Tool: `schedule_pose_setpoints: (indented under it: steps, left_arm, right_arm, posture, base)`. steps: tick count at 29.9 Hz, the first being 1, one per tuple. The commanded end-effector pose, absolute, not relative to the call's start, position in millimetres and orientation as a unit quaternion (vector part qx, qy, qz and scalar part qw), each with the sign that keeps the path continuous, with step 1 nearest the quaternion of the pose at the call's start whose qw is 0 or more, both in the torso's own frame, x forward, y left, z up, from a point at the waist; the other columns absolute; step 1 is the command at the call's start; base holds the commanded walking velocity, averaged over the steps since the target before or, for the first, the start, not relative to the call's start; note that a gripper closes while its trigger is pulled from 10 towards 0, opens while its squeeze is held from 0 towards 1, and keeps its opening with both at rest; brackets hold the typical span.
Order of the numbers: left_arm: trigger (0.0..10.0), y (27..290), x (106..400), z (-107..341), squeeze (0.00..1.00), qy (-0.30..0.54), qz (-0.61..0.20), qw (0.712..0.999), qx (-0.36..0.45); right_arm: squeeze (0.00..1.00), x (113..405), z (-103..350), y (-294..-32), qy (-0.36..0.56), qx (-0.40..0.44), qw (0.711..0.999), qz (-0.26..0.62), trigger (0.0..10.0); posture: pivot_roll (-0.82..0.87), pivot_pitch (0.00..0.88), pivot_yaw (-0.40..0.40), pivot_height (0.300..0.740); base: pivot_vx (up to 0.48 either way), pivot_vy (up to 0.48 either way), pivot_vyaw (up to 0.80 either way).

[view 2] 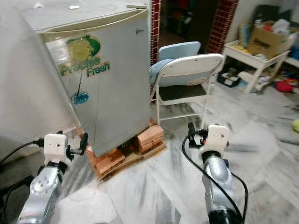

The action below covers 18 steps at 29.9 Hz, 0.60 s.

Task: Restocking fridge

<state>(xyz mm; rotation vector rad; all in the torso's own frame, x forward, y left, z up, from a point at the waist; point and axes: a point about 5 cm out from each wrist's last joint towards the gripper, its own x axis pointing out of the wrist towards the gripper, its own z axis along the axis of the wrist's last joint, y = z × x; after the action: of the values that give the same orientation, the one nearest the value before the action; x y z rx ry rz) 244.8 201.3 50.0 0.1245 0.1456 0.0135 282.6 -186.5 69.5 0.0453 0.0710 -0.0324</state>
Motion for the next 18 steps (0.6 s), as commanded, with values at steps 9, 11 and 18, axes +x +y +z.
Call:
schedule_pose_setpoints:
  steps: [9,11,18]
  left_arm:
    - [10.0,198.3,246.2,52.7,0.0,0.064,0.013,0.996,0.059]
    - [10.0,198.8,246.5,52.9,0.0,0.064,0.014,0.996,0.059]
    - [10.0,201.1,245.2,51.5,0.0,0.066,0.017,0.996,0.061]
  right_arm:
    - [0.0,288.0,71.8,-189.8,0.035,0.013,0.999,-0.008,10.0]
    - [0.0,287.9,71.3,-190.7,0.036,0.012,0.999,-0.008,10.0]
    - [0.0,287.4,70.7,-190.7,0.038,0.011,0.999,-0.006,10.0]
  posture:
    - [0.05,0.0,-0.048,0.74]
    - [0.05,0.0,-0.049,0.74]
    - [0.05,0.0,-0.05,0.74]
  base:
    - [0.0,0.48,-0.11]
    - [0.0,0.48,0.0]
    - [0.0,0.48,0.0]
